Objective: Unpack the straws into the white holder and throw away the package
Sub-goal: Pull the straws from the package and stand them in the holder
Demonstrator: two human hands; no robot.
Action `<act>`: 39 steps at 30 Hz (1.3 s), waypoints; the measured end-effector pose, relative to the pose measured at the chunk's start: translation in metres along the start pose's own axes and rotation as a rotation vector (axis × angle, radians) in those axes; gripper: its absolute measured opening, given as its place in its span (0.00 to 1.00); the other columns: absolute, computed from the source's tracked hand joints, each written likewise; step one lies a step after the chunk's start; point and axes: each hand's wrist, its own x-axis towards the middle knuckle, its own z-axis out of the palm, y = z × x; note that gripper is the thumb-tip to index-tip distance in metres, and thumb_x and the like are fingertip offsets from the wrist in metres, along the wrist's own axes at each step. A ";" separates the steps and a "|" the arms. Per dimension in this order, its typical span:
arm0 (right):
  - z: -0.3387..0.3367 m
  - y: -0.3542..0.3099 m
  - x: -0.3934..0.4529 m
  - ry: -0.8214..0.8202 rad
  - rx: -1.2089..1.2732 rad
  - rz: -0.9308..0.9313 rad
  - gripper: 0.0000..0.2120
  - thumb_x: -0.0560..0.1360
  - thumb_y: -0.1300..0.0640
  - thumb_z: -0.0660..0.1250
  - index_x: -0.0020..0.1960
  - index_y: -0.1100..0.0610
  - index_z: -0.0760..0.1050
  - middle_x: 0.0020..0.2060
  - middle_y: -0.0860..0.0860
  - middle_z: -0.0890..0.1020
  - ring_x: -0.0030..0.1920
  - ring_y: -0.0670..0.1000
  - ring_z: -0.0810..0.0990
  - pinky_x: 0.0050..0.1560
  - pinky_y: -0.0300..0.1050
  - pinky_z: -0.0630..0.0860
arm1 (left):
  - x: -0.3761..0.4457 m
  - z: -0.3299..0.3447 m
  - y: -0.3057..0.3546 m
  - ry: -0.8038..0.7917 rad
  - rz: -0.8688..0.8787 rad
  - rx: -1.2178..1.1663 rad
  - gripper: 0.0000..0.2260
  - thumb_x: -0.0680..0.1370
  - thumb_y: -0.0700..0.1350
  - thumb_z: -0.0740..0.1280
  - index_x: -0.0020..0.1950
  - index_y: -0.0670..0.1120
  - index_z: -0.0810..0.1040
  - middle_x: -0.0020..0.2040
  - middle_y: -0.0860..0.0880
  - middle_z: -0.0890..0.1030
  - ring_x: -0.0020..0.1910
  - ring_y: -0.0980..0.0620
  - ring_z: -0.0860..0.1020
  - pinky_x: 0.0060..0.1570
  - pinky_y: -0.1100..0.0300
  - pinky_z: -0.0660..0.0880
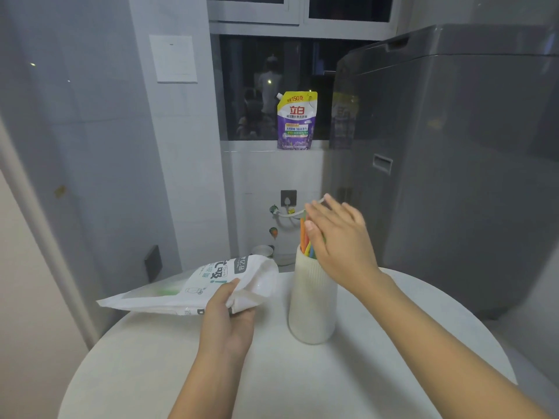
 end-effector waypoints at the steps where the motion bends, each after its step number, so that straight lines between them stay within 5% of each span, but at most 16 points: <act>1: -0.003 -0.004 -0.003 0.080 0.055 0.019 0.20 0.80 0.51 0.50 0.68 0.55 0.70 0.68 0.50 0.73 0.73 0.50 0.61 0.71 0.47 0.50 | 0.000 -0.001 0.001 -0.015 -0.001 0.010 0.11 0.76 0.32 0.61 0.55 0.42 0.74 0.40 0.48 0.79 0.34 0.54 0.82 0.33 0.63 0.78; 4: -0.008 -0.021 -0.022 0.346 0.283 0.058 0.17 0.77 0.53 0.55 0.58 0.56 0.78 0.57 0.49 0.81 0.62 0.51 0.72 0.63 0.43 0.60 | 0.000 0.001 0.006 -0.076 0.037 0.121 0.08 0.76 0.33 0.62 0.51 0.42 0.77 0.41 0.49 0.82 0.37 0.54 0.82 0.38 0.63 0.78; 6: -0.006 -0.035 -0.043 0.335 0.486 0.148 0.15 0.76 0.51 0.55 0.51 0.54 0.80 0.46 0.42 0.80 0.47 0.42 0.73 0.50 0.34 0.65 | 0.000 0.003 0.007 -0.125 0.109 0.214 0.12 0.77 0.33 0.63 0.57 0.43 0.77 0.47 0.49 0.85 0.43 0.54 0.84 0.40 0.63 0.80; 8: -0.001 -0.044 -0.061 0.119 0.600 0.327 0.13 0.77 0.48 0.55 0.50 0.50 0.77 0.40 0.39 0.75 0.38 0.40 0.73 0.38 0.33 0.66 | -0.001 0.004 0.009 -0.189 0.203 0.330 0.16 0.76 0.33 0.63 0.63 0.43 0.75 0.55 0.48 0.83 0.49 0.54 0.83 0.44 0.62 0.80; 10: 0.006 -0.049 -0.072 -0.186 0.637 0.513 0.14 0.77 0.43 0.53 0.53 0.49 0.73 0.40 0.43 0.77 0.39 0.44 0.78 0.38 0.40 0.72 | -0.004 0.004 0.011 -0.250 0.273 0.462 0.20 0.74 0.33 0.66 0.65 0.43 0.74 0.57 0.46 0.82 0.53 0.51 0.82 0.48 0.61 0.79; 13: 0.016 -0.055 -0.074 -0.570 1.167 0.882 0.22 0.78 0.39 0.50 0.60 0.53 0.70 0.48 0.54 0.79 0.42 0.54 0.84 0.38 0.49 0.81 | -0.009 0.004 0.014 -0.304 0.311 0.652 0.21 0.68 0.38 0.67 0.62 0.44 0.76 0.56 0.45 0.83 0.54 0.48 0.82 0.51 0.55 0.78; 16: 0.024 -0.061 -0.074 -0.629 1.738 1.120 0.25 0.79 0.39 0.51 0.59 0.58 0.72 0.48 0.59 0.81 0.45 0.62 0.84 0.37 0.49 0.81 | -0.012 0.004 0.013 -0.284 0.364 0.853 0.20 0.68 0.38 0.69 0.60 0.45 0.77 0.55 0.45 0.84 0.54 0.47 0.82 0.54 0.50 0.78; 18: 0.028 -0.063 -0.073 -0.602 1.888 1.211 0.24 0.79 0.41 0.52 0.58 0.59 0.74 0.47 0.60 0.83 0.44 0.62 0.84 0.33 0.46 0.80 | -0.012 0.004 0.012 -0.269 0.410 0.930 0.18 0.70 0.36 0.70 0.59 0.46 0.77 0.53 0.47 0.84 0.52 0.48 0.83 0.51 0.52 0.79; 25: 0.038 -0.066 -0.072 -0.572 1.901 1.332 0.19 0.80 0.46 0.53 0.53 0.58 0.76 0.35 0.57 0.84 0.37 0.59 0.83 0.25 0.36 0.71 | -0.012 0.007 0.006 -0.155 0.415 0.730 0.19 0.71 0.39 0.73 0.57 0.54 0.74 0.54 0.51 0.84 0.51 0.52 0.83 0.52 0.52 0.79; 29: 0.043 -0.065 -0.074 -0.608 1.859 1.385 0.22 0.80 0.45 0.53 0.56 0.62 0.75 0.41 0.59 0.81 0.37 0.59 0.82 0.25 0.36 0.71 | -0.014 0.011 0.010 -0.163 0.447 0.617 0.19 0.71 0.39 0.73 0.59 0.53 0.75 0.54 0.53 0.84 0.53 0.53 0.82 0.56 0.52 0.77; 34: 0.047 -0.065 -0.077 -0.626 1.783 1.350 0.20 0.78 0.51 0.60 0.31 0.59 0.77 0.35 0.58 0.80 0.33 0.56 0.83 0.26 0.35 0.69 | -0.018 0.015 0.021 -0.217 0.493 0.570 0.21 0.69 0.43 0.73 0.61 0.52 0.75 0.55 0.54 0.84 0.56 0.54 0.82 0.56 0.53 0.77; 39: 0.046 -0.070 -0.078 -0.690 1.742 1.338 0.09 0.77 0.57 0.60 0.44 0.61 0.75 0.38 0.55 0.79 0.26 0.51 0.80 0.21 0.32 0.63 | -0.018 0.016 0.030 -0.346 0.424 0.538 0.25 0.70 0.45 0.70 0.67 0.49 0.72 0.58 0.51 0.82 0.57 0.52 0.81 0.50 0.56 0.78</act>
